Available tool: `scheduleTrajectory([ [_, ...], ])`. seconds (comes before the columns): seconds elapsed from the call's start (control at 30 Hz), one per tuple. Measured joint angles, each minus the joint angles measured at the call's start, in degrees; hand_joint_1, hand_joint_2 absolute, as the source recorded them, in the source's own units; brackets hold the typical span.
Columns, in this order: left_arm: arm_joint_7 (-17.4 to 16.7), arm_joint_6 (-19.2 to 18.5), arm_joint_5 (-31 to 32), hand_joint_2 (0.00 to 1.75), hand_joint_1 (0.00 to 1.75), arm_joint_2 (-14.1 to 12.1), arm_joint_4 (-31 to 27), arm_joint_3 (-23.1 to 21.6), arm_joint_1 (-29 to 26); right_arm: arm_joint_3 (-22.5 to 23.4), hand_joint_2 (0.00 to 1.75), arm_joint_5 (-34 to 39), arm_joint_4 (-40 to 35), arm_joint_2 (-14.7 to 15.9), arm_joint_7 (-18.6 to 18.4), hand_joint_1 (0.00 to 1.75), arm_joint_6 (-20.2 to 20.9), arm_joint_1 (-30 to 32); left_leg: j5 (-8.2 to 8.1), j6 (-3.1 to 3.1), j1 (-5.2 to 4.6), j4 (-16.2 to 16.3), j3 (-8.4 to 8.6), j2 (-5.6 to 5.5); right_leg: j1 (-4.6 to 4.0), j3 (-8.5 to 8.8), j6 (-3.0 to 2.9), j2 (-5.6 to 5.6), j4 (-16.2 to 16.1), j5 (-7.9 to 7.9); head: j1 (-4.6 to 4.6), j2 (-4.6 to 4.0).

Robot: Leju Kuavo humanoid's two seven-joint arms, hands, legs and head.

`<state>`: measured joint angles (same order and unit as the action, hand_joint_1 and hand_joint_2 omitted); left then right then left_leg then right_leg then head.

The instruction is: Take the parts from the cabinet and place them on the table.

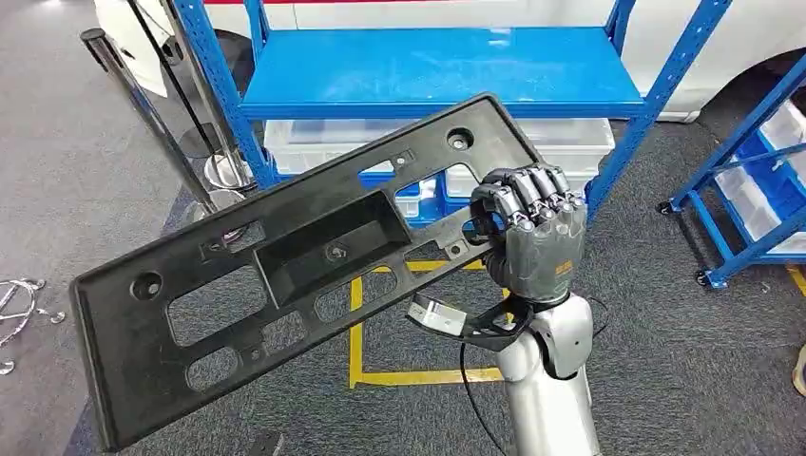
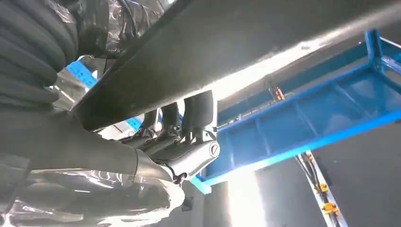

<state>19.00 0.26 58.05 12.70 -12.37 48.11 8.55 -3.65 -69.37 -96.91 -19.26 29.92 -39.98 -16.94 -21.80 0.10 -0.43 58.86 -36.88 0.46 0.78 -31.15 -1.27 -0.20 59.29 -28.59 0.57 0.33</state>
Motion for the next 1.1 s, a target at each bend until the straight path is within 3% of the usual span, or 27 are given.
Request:
scheduleTrajectory([
  [0.03, 0.0, -0.07, 0.0, 1.75, 0.0, -0.02, 0.0, 0.0, 0.04, 0.0, 1.75, -0.09, 0.13, -0.04, 0.0, 1.75, 0.0, -0.22, -1.38, -0.28, 0.32, 0.83, -0.56, -0.24, 0.05, -0.25, -0.23, -0.28, -0.12, 0.62, -0.09, 0.0],
  [0.07, -0.02, -0.13, 0.02, 1.75, 0.0, -0.02, 0.0, 0.0, -0.02, -0.02, 1.75, -0.22, 0.24, -0.15, -0.02, 1.75, 0.0, -0.39, -4.39, -0.65, 0.41, 3.25, -1.53, -0.24, 0.1, -0.91, -0.71, -0.24, -0.17, 1.17, 0.15, 0.0],
  [0.13, -0.02, -0.24, 0.11, 1.75, 0.0, -0.04, 0.0, -0.02, -0.02, 0.0, 1.75, -0.44, 0.37, -0.15, -0.18, 1.75, 0.0, -0.48, -10.21, -1.24, 0.89, 11.17, -3.87, -0.21, 0.01, -2.3, -0.97, -0.35, -0.14, 2.19, 0.13, 0.0],
  [0.17, -0.02, -0.24, 0.11, 1.75, 0.0, -0.02, 0.0, -0.02, -0.03, -0.02, 1.75, -0.59, 0.44, -0.15, -0.18, 1.75, 0.0, -0.48, -11.72, -1.51, 1.02, 14.66, -4.7, -0.21, -0.01, -3.06, -0.93, -0.39, -0.05, 2.71, 0.15, 0.0],
  [0.2, -0.02, -0.28, 0.11, 1.75, 0.0, -0.02, 0.0, -0.02, -0.05, 0.0, 1.75, -0.7, 0.57, -0.15, -0.2, 1.75, 0.0, -0.48, -11.56, -1.71, 1.18, 16.39, -4.63, -0.21, 0.02, -3.84, -0.84, -0.39, 0.03, 3.26, 0.15, 0.0],
  [0.23, -0.02, -0.31, 0.09, 1.75, 0.0, -0.04, 0.0, -0.02, -0.05, 0.0, 1.75, -0.74, 0.66, -0.15, -0.22, 1.75, 0.0, -0.48, -10.17, -1.86, 1.36, 15.43, -3.25, -0.21, 0.08, -4.63, -0.72, -0.39, 0.14, 3.74, 0.15, 0.0],
  [0.27, -0.02, -0.33, 0.09, 1.75, 0.0, -0.04, 0.0, -0.02, -0.04, 0.0, 1.75, -0.79, 0.7, -0.15, -0.29, 1.75, 0.0, -0.49, -8.23, -1.97, 1.51, 12.17, -0.73, -0.21, 0.14, -5.33, -0.51, -0.38, 0.33, 4.17, 0.15, 0.0],
  [0.3, -0.02, -0.33, 0.09, 1.75, 0.0, -0.07, 0.0, -0.02, -0.02, 0.0, 1.75, -0.81, 0.7, -0.15, -0.33, 1.75, -0.02, -0.5, -6.38, -1.95, 1.61, 7.14, 2.82, -0.2, 0.24, -5.94, -0.28, -0.36, 0.57, 4.53, 0.15, 0.0],
  [0.33, -0.02, -0.33, 0.09, 1.75, 0.0, -0.07, 0.0, -0.04, 0.05, 0.0, 1.75, -0.85, 0.7, -0.15, -0.35, 1.75, -0.02, -0.52, -6.09, -1.86, 1.67, 2.1, 6.29, -0.24, 0.29, -6.31, 0.03, -0.35, 0.84, 4.81, 0.15, 0.0],
  [0.37, -0.02, -0.37, 0.09, 1.75, 0.0, -0.07, 0.0, -0.09, 0.16, 0.0, 1.75, -0.9, 0.7, -0.17, -0.35, 1.75, -0.02, -0.54, -7.83, -1.64, 1.44, -1.02, 8.15, -0.37, 0.2, -6.7, 0.45, -0.34, 0.89, 5.11, 0.17, 0.0],
  [0.5, 0.0, -0.48, -0.02, 1.75, 0.0, -0.04, 0.0, -0.28, 0.04, -0.02, 1.75, -0.98, 0.72, -0.18, -0.44, 1.75, -0.04, -0.78, -6.31, 0.1, 0.83, -1.08, 6.86, -0.57, 0.29, -6.6, 2.04, -0.36, 0.29, 6.75, 0.11, 0.0],
  [0.53, 0.02, -0.48, -0.02, 1.75, 0.0, 0.02, 0.0, -0.35, 0.03, -0.02, 1.75, -1.03, 0.72, -0.15, -0.42, 1.75, -0.04, -0.83, -5.46, 0.8, 1.44, -1.72, 6.9, -0.28, 0.52, -6.9, 2.3, -0.26, 0.71, 6.29, 0.11, 0.0],
  [0.57, 0.0, -0.48, -0.02, 1.75, 0.0, 0.07, 0.0, -0.39, 0.18, -0.02, 1.75, -1.16, 0.72, -0.15, -0.44, 1.75, -0.04, -0.9, -4.89, 1.28, 1.21, -1.82, 6.47, -0.09, 0.46, -7.68, 2.33, -0.08, 2.42, 3.78, 0.09, 0.0],
  [0.6, -0.02, -0.48, -0.02, 1.75, 0.0, 0.11, 0.0, -0.42, 0.23, -0.02, 1.75, -1.29, 0.72, -0.15, -0.55, 1.75, -0.04, -0.93, -4.32, 1.73, 1.16, -1.75, 5.74, 0.01, 0.46, -8.99, 2.26, -0.02, 6.06, 0.28, 0.0, 0.0],
  [0.67, -0.2, -0.44, 0.0, 1.75, 0.0, 0.11, 0.0, -0.42, 0.14, -0.02, 1.75, -1.7, 0.72, -0.13, -0.63, 1.75, -0.04, -0.91, -3.41, 1.94, 0.85, -1.68, 4.39, 0.09, 0.47, -11.48, 2.44, 0.08, 14.43, -4.73, 0.02, 0.0],
  [0.7, -0.35, -0.48, 0.11, 1.75, 0.0, 0.11, 0.0, -0.44, 0.01, -0.02, 1.75, -1.86, 0.72, -0.11, -0.72, 1.75, -0.04, -0.8, -2.93, 1.94, 0.73, -1.63, 3.65, 0.12, 0.48, -11.93, 2.53, 0.08, 17.27, -5.36, -0.02, 0.0],
  [0.73, -0.46, -0.48, 0.24, 1.75, 0.0, 0.11, 0.0, -0.48, -0.07, -0.02, 1.75, -1.92, 0.72, -0.09, -0.85, 1.75, -0.04, -0.64, -2.5, 1.86, 0.69, -1.53, 3.0, 0.12, 0.49, -11.16, 2.54, 0.07, 17.39, -4.6, 0.0, 0.0],
  [0.77, -0.63, -0.48, 0.46, 1.75, 0.0, 0.11, 0.0, -0.57, -0.17, -0.02, 1.75, -2.08, 0.72, -0.09, -0.9, 1.75, -0.04, -0.54, -2.1, 1.76, 0.66, -1.33, 2.35, 0.12, 0.48, -9.1, 2.44, 0.07, 15.15, -3.03, 0.0, 0.0],
  [0.83, -0.85, -0.39, 0.79, 1.75, 0.0, 0.11, 0.0, -0.79, -0.21, -0.02, 1.75, -2.49, 0.7, -0.09, -0.88, 1.75, -0.02, -0.53, -1.58, 1.35, 0.65, -0.61, 1.21, 0.06, 0.45, -1.99, 1.92, 0.06, 5.36, -0.13, -0.02, 0.0],
  [0.87, -0.92, -0.37, 0.9, 1.75, 0.0, 0.11, 0.0, -0.92, -0.2, -0.02, 1.75, -2.64, 0.61, -0.09, -0.88, 1.75, -0.04, -0.53, -1.43, 1.09, 0.62, -0.29, 0.75, 0.06, 0.33, 0.42, 1.57, 0.04, 1.25, -1.63, 0.0, 0.0],
  [0.93, -1.01, -0.37, 1.09, 1.75, 0.0, 0.09, 0.0, -1.03, -0.06, -0.04, 1.75, -2.75, 0.35, -0.11, -0.68, 1.75, -0.04, -0.21, -0.83, 0.26, 0.48, -0.01, 0.49, 0.06, -0.16, 0.22, 1.28, 0.14, 0.85, -0.89, -0.05, 0.0],
  [1.0, -1.14, -0.37, 1.33, 1.75, 0.0, 0.07, 0.0, -1.25, 0.02, -0.04, 1.75, -2.73, 0.22, -0.11, -0.48, 1.75, -0.04, -0.06, -0.02, -0.48, 0.54, -0.32, 0.28, 0.06, -0.42, -0.17, 0.39, 0.22, 0.74, -0.49, -0.02, 0.0],
  [1.03, -1.14, -0.37, 1.42, 1.75, 0.0, -0.09, 0.0, -1.33, 0.01, -0.04, 1.75, -2.71, 0.22, -0.11, -0.48, 1.75, -0.04, -0.01, 0.09, -0.79, 0.56, -0.15, 0.01, -0.08, 0.2, -0.57, -0.19, 0.01, 0.03, 0.34, 0.0, 0.0],
  [1.07, -1.14, -0.37, 1.55, 1.75, 0.0, -0.17, 0.0, -1.4, 0.09, -0.04, 1.75, -2.69, 0.22, -0.13, -0.48, 1.75, -0.04, -0.01, -1.73, -1.09, 0.74, 0.93, -0.8, -0.2, 0.18, -0.96, -0.57, -0.05, 0.0, 0.93, 0.02, 0.0],
  [1.1, -1.16, -0.39, 1.55, 1.75, 0.0, -0.17, 0.0, -1.44, 0.06, -0.09, 1.75, -2.65, 0.2, -0.13, -0.48, 1.75, -0.04, 0.01, -4.83, -1.43, 0.77, 3.71, -1.83, -0.24, 0.19, -1.64, -1.09, -0.05, -0.05, 1.41, 0.13, 0.0],
])
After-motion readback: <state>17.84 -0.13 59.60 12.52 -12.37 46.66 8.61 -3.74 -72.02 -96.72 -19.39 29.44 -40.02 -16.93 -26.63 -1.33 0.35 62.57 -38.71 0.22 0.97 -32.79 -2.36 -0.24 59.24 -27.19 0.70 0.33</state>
